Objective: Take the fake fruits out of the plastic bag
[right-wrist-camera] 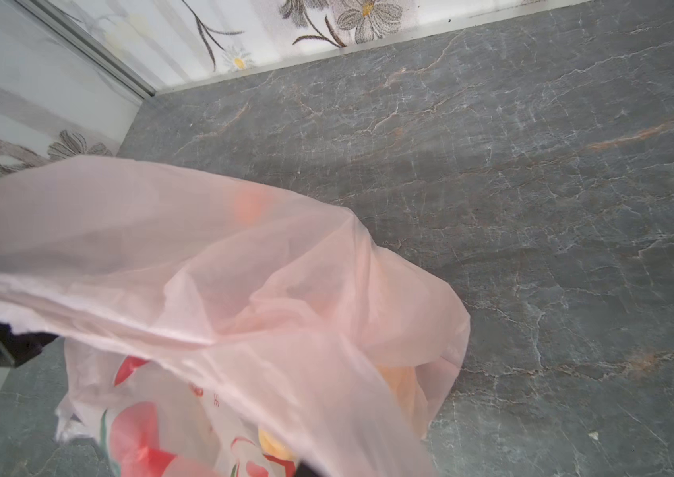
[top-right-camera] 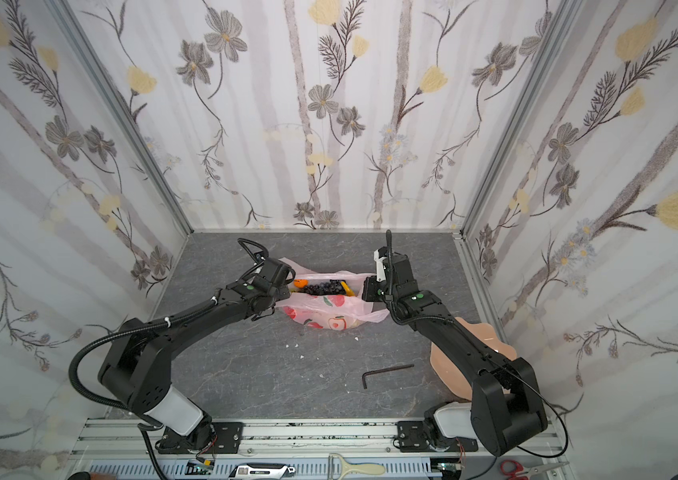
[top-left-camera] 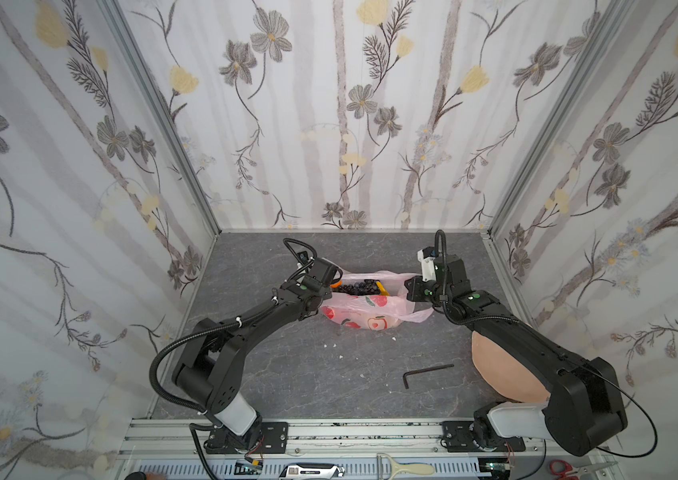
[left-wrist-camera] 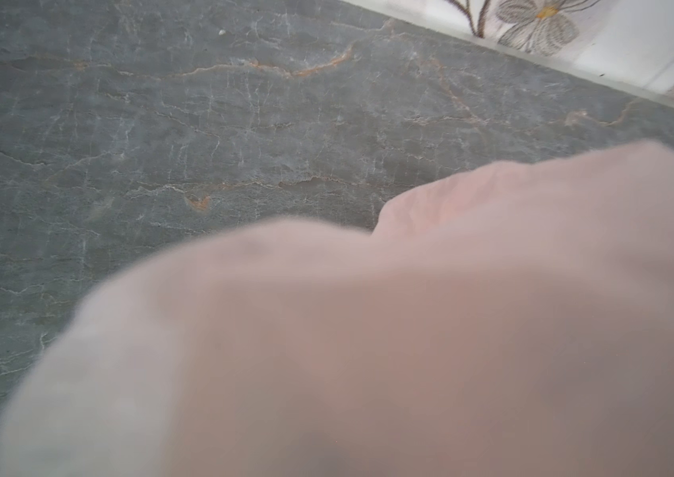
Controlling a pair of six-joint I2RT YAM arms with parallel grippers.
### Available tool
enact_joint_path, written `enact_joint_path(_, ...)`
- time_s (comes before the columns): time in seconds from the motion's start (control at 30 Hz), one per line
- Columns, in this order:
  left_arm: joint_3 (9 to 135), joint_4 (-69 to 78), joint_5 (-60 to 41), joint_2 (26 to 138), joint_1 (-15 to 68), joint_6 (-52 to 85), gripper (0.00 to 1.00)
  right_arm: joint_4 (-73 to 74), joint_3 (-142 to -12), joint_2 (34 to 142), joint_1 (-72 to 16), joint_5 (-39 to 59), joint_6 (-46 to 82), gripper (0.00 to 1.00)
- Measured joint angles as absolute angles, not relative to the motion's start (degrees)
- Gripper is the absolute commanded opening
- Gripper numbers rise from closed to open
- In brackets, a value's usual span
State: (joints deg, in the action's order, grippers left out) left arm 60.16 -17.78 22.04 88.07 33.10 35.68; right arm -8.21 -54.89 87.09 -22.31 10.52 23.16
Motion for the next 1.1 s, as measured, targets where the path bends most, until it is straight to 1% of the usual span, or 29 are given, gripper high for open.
enact_joint_path(0.17, 47.16, -13.65, 17.06, 70.43, 33.04, 30.39, 0.0, -3.31, -56.58, 93.86, -15.03, 17.76, 27.31, 0.0)
enact_joint_path(0.3, 40.8, -11.53, 13.56, 61.6, 32.99, 28.12, 0.0, -0.89, -59.4, 98.56, -13.54, 21.3, 31.77, 0.0)
enact_joint_path(0.4, 38.98, -10.55, 10.5, 59.77, 33.21, 28.05, 0.0, 0.43, -63.59, 101.41, -15.9, 22.31, 33.74, 0.0)
enact_joint_path(0.57, 39.57, -7.88, 6.48, 62.04, 35.62, 26.94, 0.0, 0.21, -70.63, 106.3, -21.56, 22.7, 33.78, 0.0)
enact_joint_path(0.7, 39.13, -5.65, 4.01, 60.93, 38.5, 25.23, 0.0, -2.28, -72.69, 108.47, -21.74, 19.09, 33.67, 0.01)
enact_joint_path(0.73, 38.46, -4.8, 3.7, 59.9, 38.85, 25.06, 0.0, -3.18, -72.95, 108.57, -21.63, 18.11, 33.32, 0.07)
enact_joint_path(0.87, 36.86, -3.2, 4.95, 59.72, 38.68, 25.36, 0.0, -6.02, -73.45, 108.01, -21.91, 15.14, 31.29, 0.44)
enact_joint_path(0.93, 36.49, -3.07, 5.41, 61.1, 38.79, 26.7, 0.0, -8.01, -73.36, 106.56, -22.28, 13.02, 30.15, 0.57)
enact_joint_path(1.0, 36.29, -3.05, 5.93, 62.7, 38.79, 28.69, 0.0, -9.32, -72.49, 103.72, -22.96, 10.9, 28.8, 0.65)
enact_joint_path(1.1, 36.29, -2.85, 6.57, 64.55, 38.81, 31.9, 0.0, -11.27, -70.04, 97.95, -24.56, 6.35, 27.75, 0.72)
